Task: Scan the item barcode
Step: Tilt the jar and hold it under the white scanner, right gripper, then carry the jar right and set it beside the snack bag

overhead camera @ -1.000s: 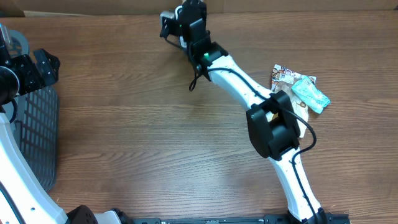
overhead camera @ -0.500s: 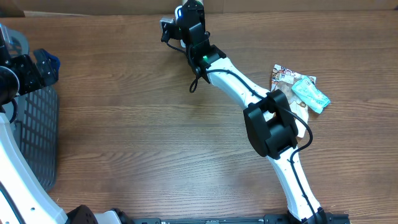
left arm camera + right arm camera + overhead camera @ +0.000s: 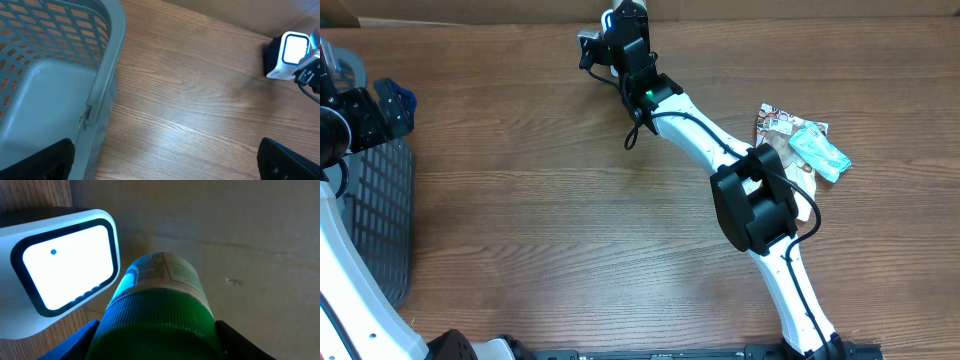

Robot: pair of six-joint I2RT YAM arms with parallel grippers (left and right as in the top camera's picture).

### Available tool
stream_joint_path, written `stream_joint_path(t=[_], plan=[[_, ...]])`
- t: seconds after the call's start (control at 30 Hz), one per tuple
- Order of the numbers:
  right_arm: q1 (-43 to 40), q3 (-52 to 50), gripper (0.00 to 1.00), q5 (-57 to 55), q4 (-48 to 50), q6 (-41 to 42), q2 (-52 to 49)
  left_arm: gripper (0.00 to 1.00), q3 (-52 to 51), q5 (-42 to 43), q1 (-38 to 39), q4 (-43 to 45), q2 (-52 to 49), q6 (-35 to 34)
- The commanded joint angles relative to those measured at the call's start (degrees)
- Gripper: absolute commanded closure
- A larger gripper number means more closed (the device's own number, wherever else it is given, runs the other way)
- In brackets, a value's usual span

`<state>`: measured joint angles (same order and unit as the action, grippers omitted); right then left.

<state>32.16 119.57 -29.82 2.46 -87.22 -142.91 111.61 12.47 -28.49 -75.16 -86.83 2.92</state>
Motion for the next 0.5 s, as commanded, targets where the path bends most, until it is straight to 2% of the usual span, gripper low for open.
stream_joint_path(t=[0.0,0.07,0.27,0.47], plan=[[0.7,0.4,0.57,-0.1,0.9,0.2,0.1,0.00,0.2,0.7,0.4,0.2,-0.1,-0.8],[0.8,0.4,0.57,-0.2,0.9,1.4,0.7,0.00,0.2,0.7,0.4,0.2,-0.1,-0.8],[0.9,0.4,0.57,0.1,-1.5,12.4,6.2,0.01,0.2,0.7,0.4,0.2,-0.1,-0.8],[1.3,0.4,0.57,1.8,-15.2,27.6,16.0,0.00,0.2,0.7,0.4,0.2,-0.1,-0.8]])
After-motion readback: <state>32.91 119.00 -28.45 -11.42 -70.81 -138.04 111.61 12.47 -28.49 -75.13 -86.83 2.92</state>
